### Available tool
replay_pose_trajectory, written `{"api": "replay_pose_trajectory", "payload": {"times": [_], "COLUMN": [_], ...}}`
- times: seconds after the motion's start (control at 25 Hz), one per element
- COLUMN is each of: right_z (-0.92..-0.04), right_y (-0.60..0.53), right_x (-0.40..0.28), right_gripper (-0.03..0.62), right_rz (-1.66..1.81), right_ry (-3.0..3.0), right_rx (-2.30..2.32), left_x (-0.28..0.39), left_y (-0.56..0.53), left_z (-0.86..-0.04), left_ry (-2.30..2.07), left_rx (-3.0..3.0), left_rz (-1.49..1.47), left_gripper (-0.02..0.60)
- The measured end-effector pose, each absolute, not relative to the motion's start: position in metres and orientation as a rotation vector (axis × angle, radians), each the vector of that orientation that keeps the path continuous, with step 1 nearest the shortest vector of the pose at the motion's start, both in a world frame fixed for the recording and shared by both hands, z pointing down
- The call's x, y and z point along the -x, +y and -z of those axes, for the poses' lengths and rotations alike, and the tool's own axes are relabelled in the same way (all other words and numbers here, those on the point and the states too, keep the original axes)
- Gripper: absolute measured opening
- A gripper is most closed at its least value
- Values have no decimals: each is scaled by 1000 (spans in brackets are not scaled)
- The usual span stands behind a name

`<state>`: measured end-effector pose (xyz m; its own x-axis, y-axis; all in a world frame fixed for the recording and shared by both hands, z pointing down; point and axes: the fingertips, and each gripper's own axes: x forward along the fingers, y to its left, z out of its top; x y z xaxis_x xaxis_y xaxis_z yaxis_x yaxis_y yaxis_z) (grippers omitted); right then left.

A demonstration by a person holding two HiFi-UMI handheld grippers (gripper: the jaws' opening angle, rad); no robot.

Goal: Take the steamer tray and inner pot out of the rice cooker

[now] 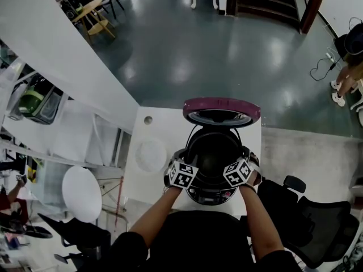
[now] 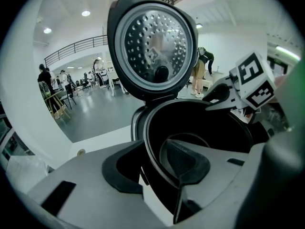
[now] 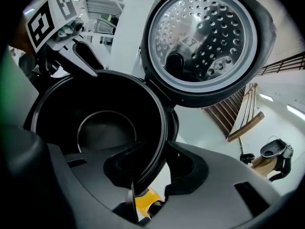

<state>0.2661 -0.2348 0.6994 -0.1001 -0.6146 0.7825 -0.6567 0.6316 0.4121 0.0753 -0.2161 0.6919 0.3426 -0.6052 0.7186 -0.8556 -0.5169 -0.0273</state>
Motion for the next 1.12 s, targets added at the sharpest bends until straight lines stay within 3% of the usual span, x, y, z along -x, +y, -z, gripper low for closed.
{"api": "replay_pose_trajectory", "payload": {"times": [0.48, 0.52, 0.6, 1.12], "right_z": [-686, -686, -685, -677], "right_y": [-239, -240, -241, -240], "right_x": [-260, -259, -259, -260], "right_gripper": [83, 83, 75, 69], "right_rz": [-147, -151, -165, -204], "right_ry": [-1915, -1920, -1936, -1985], "right_rx": [-1066, -1067, -1083, -1108], "left_x": [-60, -58, -58, -61], "left_y": [-219, -219, -216, -218], "left_z": [-697, -699, -703, -702], "left_ry": [-1399, -1405, -1383, -1383], "left_rx": [-2116, -2103, -2098, -2129], "left_rz": [-1039, -1036, -1044, -1060], "left_gripper": [123, 164, 167, 126]}}
